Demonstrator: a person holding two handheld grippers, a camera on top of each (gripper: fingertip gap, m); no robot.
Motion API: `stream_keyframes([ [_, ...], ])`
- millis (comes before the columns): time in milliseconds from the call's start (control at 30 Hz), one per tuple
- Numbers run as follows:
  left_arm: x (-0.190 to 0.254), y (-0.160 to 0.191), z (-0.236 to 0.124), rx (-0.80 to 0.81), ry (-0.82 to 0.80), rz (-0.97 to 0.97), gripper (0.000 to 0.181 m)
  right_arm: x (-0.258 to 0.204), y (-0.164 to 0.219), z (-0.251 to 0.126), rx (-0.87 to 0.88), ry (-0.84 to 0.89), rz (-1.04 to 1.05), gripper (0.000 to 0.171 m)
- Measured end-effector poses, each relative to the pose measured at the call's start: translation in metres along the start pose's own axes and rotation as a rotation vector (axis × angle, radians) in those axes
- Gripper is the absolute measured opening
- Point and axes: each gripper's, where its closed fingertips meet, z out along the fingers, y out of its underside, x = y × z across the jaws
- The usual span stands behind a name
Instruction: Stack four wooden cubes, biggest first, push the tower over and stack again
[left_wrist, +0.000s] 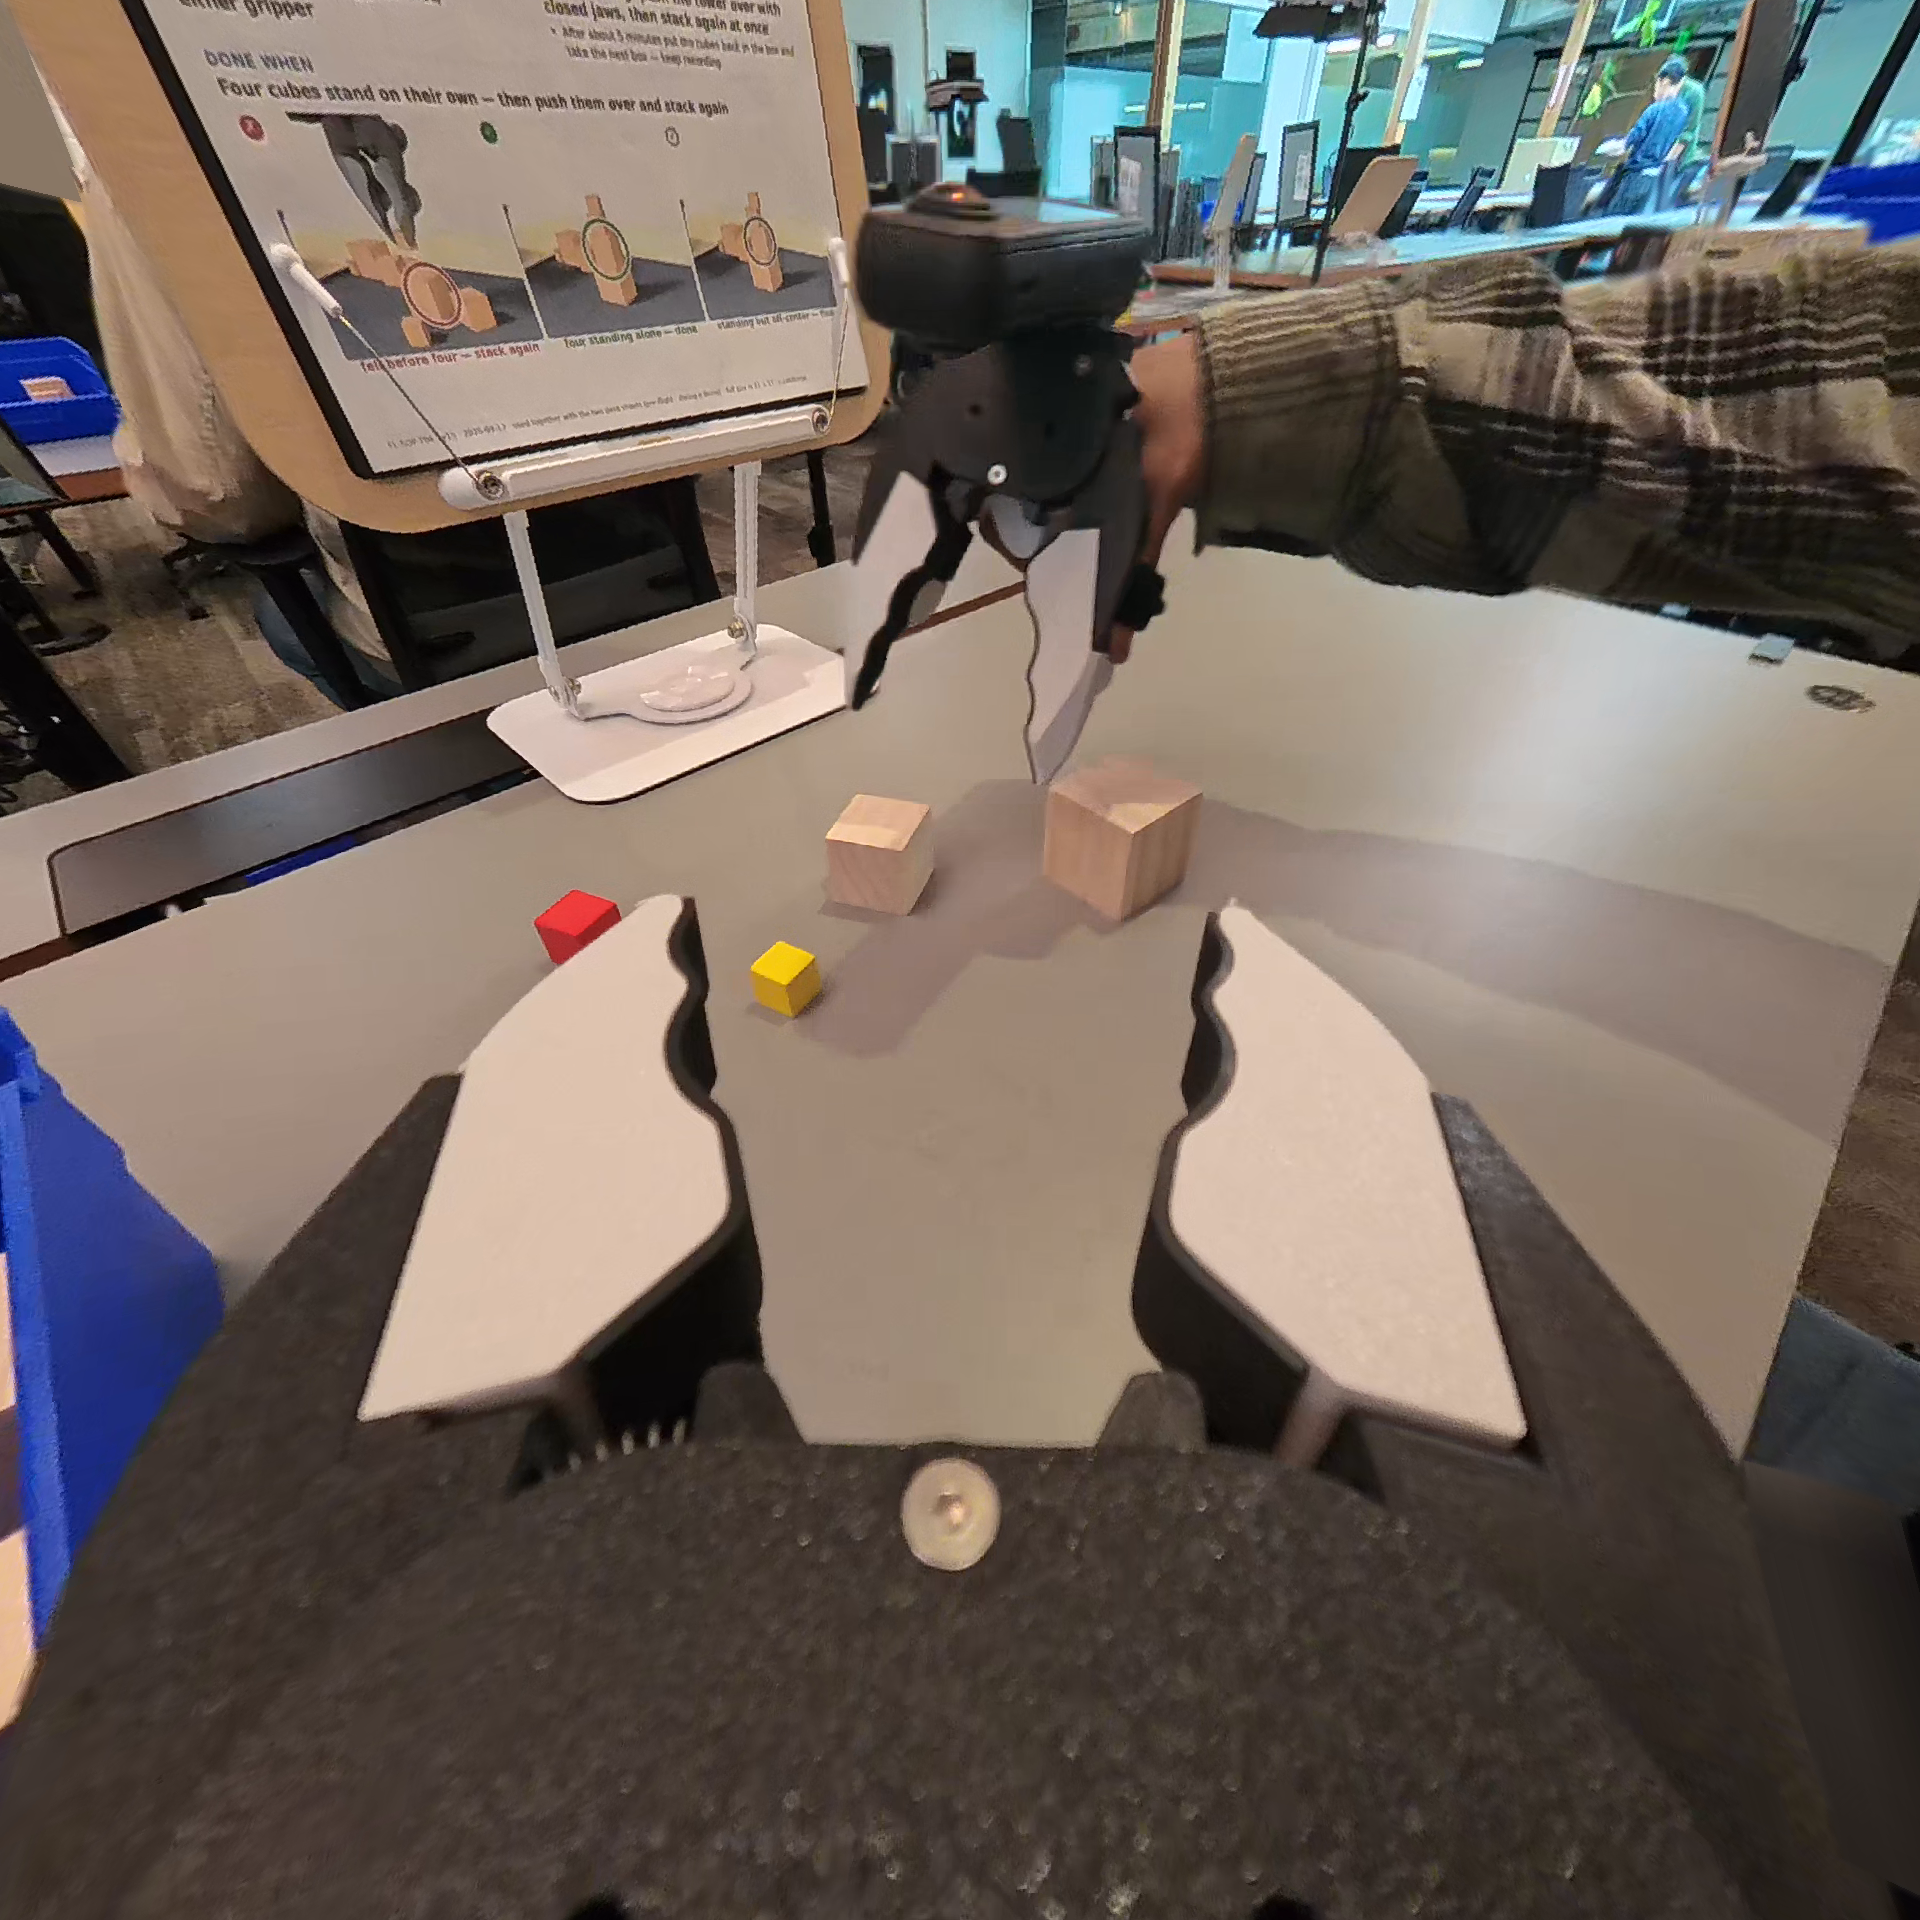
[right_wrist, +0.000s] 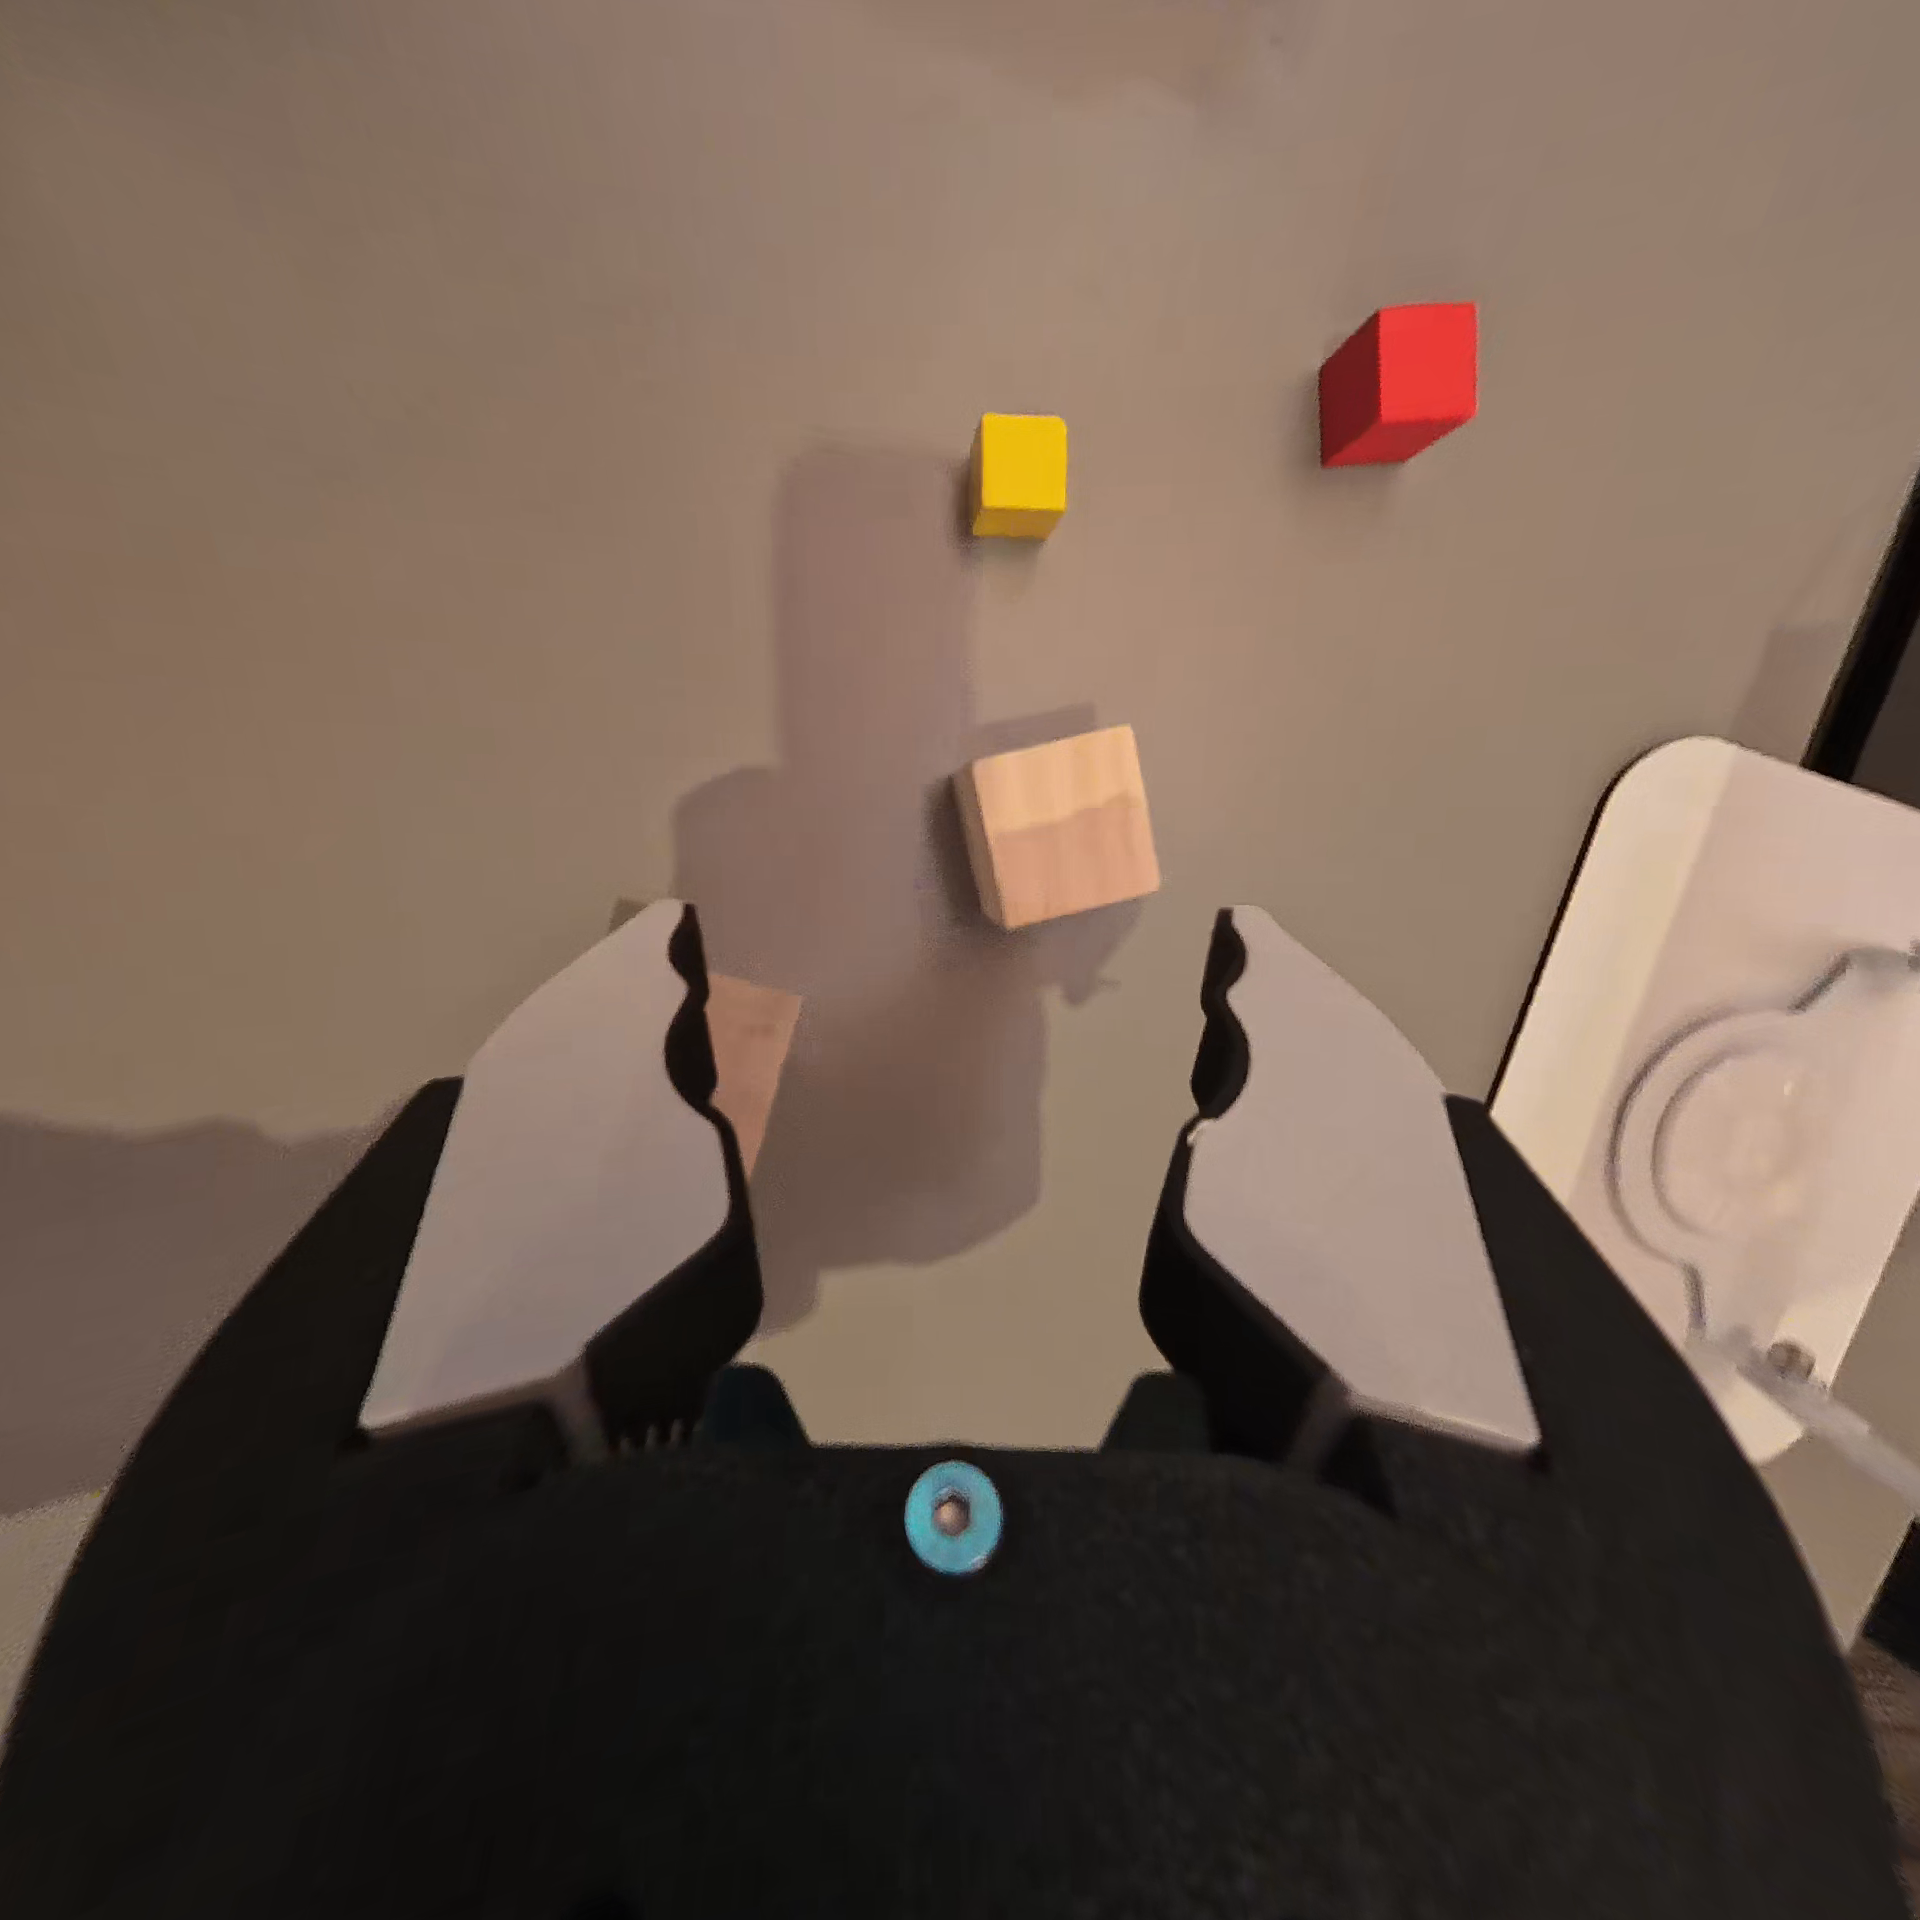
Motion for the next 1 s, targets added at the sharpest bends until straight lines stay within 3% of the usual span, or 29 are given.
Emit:
stream_keyframes([
  [267,-0.010,0.016,0.007,-0.040,-0.006,-0.019,0.089,0.017,-0.001,0.045,-0.103,-0.096,-0.068,0.086],
  [567,-0.016,0.023,0.010,-0.053,-0.007,-0.033,0.089,0.016,0.005,0.067,-0.141,-0.149,-0.082,0.075],
  [733,-0.015,0.024,0.010,-0.057,-0.004,-0.034,0.089,0.017,0.011,0.070,-0.163,-0.154,-0.066,0.045],
  [867,-0.013,0.022,0.010,-0.057,-0.002,-0.030,0.089,0.025,0.009,0.062,-0.132,-0.120,0.010,0.044],
  [1000,-0.010,0.016,0.007,-0.043,-0.001,-0.022,0.089,0.033,0.005,0.032,-0.093,-0.039,0.087,0.044],
])
